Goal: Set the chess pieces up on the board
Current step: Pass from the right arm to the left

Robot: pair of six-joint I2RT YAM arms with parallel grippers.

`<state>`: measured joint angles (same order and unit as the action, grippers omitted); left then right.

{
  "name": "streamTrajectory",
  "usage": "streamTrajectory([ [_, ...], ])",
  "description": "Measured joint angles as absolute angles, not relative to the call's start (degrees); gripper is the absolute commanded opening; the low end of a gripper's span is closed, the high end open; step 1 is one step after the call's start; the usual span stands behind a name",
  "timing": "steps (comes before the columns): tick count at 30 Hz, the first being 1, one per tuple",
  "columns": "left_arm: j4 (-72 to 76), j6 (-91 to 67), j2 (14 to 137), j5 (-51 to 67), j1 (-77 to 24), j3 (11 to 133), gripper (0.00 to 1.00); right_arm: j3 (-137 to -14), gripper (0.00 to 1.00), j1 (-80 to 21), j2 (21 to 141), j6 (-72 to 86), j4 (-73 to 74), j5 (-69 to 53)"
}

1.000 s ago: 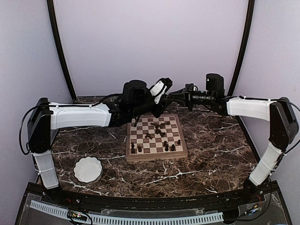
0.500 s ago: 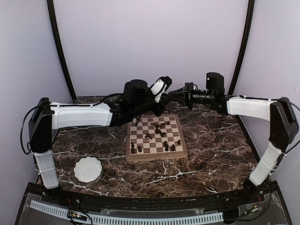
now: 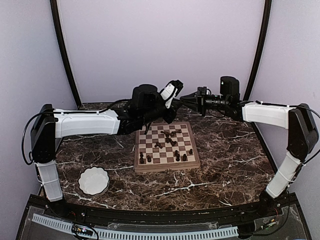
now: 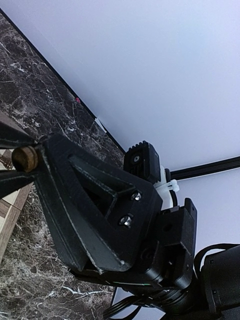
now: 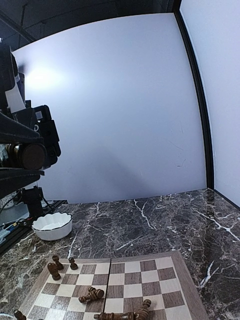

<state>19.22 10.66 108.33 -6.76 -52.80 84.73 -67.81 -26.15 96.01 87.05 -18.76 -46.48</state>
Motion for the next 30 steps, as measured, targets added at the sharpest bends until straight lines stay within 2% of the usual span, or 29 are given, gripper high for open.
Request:
streamTrajectory([
  [5, 19.22, 10.07, 108.33, -6.70, -52.80, 84.73, 0.06, -67.83, 0.06, -26.15, 96.01, 87.02, -18.76, -46.50],
  [8, 19.22, 9.80, 108.33, -6.70, -52.80, 84.77, 0.14, -68.20, 0.05, -26.15, 96.18, 86.89, -18.50, -46.52],
  [16, 19.22, 8.78, 108.33, -6.68, -52.80, 85.12, 0.20, -68.66, 0.05, -26.13, 96.27, 86.83, -18.28, -46.59],
  [19, 19.22, 8.60, 108.36, -6.70, -52.80, 85.14, 0.27, -68.69, 0.05, -26.13, 96.44, 86.83, -18.41, -46.76],
  [21, 19.64, 8.25, 108.42, -6.72, -52.80, 85.14, 0.28, -68.69, 0.05, -26.15, 96.66, 86.83, -18.37, -46.98],
  [30, 19.88, 7.66, 108.44, -7.29, -52.80, 85.14, 0.09, -68.69, 0.05, -26.09, 96.88, 86.91, -18.50, -47.09],
])
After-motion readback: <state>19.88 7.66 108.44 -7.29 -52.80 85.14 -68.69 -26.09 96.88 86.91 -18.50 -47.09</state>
